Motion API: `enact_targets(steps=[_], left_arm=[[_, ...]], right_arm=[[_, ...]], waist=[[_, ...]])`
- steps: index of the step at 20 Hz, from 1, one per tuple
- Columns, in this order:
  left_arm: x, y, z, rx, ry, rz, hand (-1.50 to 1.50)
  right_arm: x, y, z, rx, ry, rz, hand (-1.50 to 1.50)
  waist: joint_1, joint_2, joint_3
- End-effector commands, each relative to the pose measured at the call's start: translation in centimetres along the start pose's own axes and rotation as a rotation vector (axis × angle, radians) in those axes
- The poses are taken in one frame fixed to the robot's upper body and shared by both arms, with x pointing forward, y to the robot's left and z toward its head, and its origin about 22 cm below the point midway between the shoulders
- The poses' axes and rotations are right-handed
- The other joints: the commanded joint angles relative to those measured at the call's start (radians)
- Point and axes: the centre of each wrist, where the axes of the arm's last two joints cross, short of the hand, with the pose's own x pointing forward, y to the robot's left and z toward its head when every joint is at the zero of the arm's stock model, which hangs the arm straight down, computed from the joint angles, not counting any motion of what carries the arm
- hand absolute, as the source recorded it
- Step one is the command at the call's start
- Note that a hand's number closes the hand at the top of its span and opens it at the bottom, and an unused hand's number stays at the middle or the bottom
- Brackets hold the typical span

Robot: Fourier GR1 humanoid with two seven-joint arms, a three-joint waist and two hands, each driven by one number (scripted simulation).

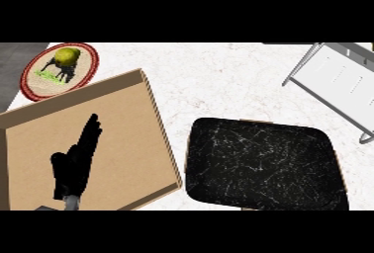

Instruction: Pick the lemon from the tray and place it in the tiered basket

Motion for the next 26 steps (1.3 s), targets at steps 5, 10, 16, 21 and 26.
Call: enact_targets(steps=[5,10,16,21,26], left_arm=[[-2.2,0.1,1.2,0.030,0.106,0.005,0.00],[-3.6,0.7,2.3,0.029,0.116,0.002,0.00],[-4.3,1.0,2.0,0.078,0.128,-0.012,0.00],[-4.5,1.4,3.3,0.102,0.135,-0.019,0.00],[-4.2,0.4,3.6,0.108,0.123,0.001,0.00]], right_arm=[[0.0,-4.4,-0.8,-0.297,-0.084,-0.185,-1.50],[-0.8,-12.3,-0.6,-0.497,-0.003,-0.184,-1.50],[-4.3,-20.1,1.5,-0.534,0.031,-0.230,-1.50],[-6.8,-28.0,4.9,-0.498,0.031,-0.242,-1.50],[-10.0,-33.3,8.5,-0.440,0.011,-0.250,-1.50]], waist=[[-0.015,0.011,-0.020],[-0.039,0.004,-0.022],[-0.082,-0.003,-0.022],[-0.106,-0.009,-0.021],[-0.110,-0.008,-0.019]])
